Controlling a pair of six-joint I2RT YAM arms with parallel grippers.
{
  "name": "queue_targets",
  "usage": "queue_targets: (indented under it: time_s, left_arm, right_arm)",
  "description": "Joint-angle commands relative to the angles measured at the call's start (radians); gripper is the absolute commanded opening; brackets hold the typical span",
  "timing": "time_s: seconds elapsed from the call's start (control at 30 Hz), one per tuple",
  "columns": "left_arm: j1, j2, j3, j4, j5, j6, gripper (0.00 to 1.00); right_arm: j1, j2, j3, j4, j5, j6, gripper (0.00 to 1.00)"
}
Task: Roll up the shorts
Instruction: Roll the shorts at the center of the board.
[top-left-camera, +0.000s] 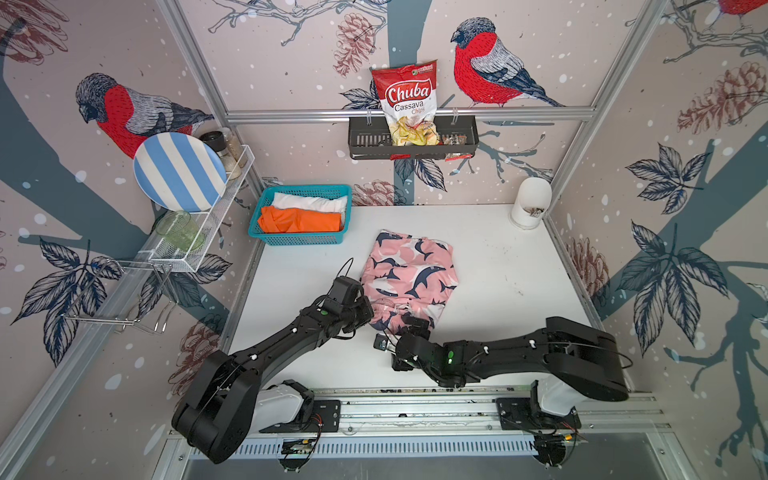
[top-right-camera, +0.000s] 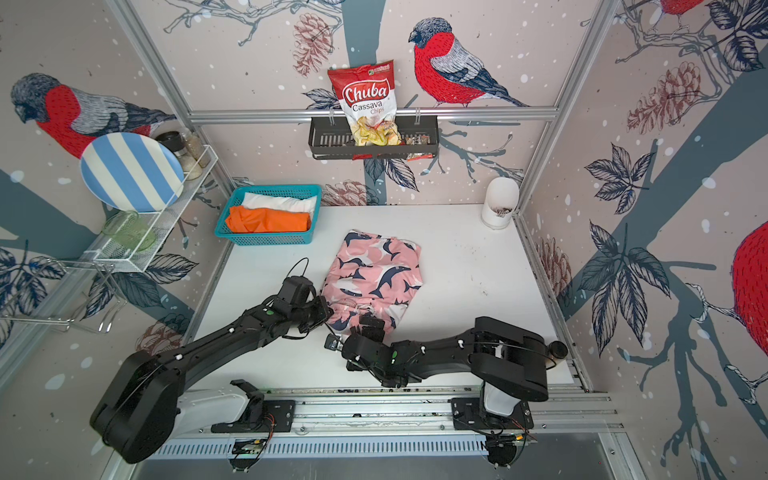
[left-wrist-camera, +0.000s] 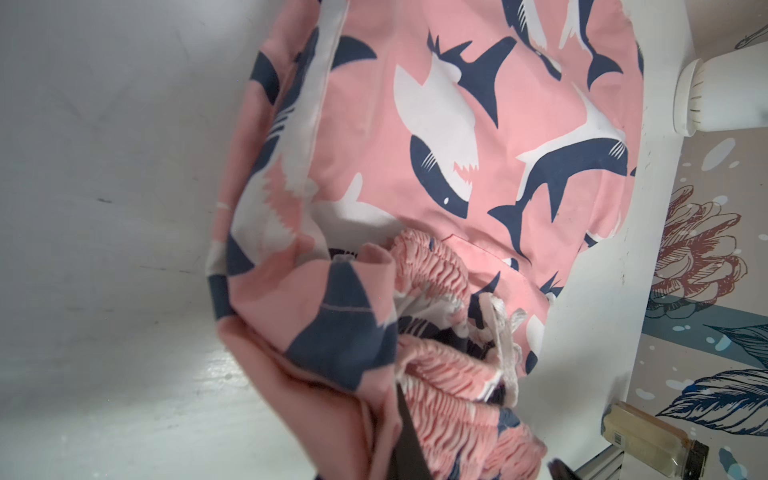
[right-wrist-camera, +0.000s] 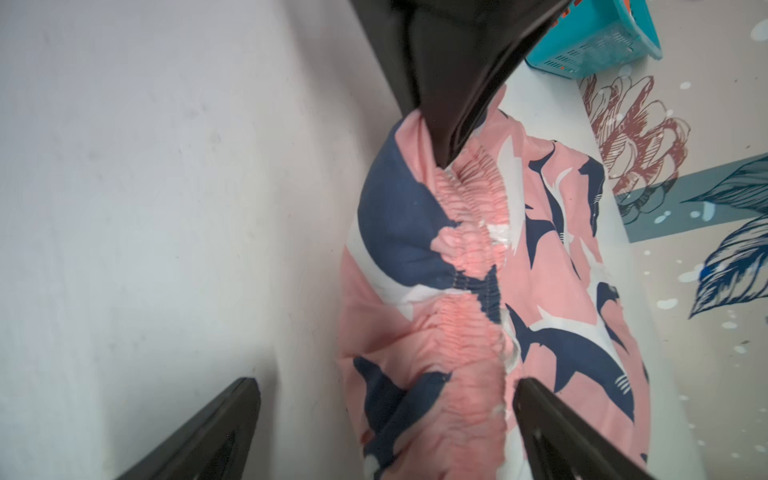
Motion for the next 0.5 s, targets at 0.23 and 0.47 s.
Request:
queue_targets:
  time_s: [0.23,0.47]
  left_arm:
    - [0.013,0.01,-0.002,-0.004,0.04,0.023,0.05]
    - [0.034,-0.017,-0.026,-0.032,0.01,0.045,0.14]
  right_arm:
    - [-0.015,0.136,-0.023,0.293,0.133,-0.314,0.52]
    - [0.008,0.087,0.068,-0.042,-0.023,-0.027,0.0]
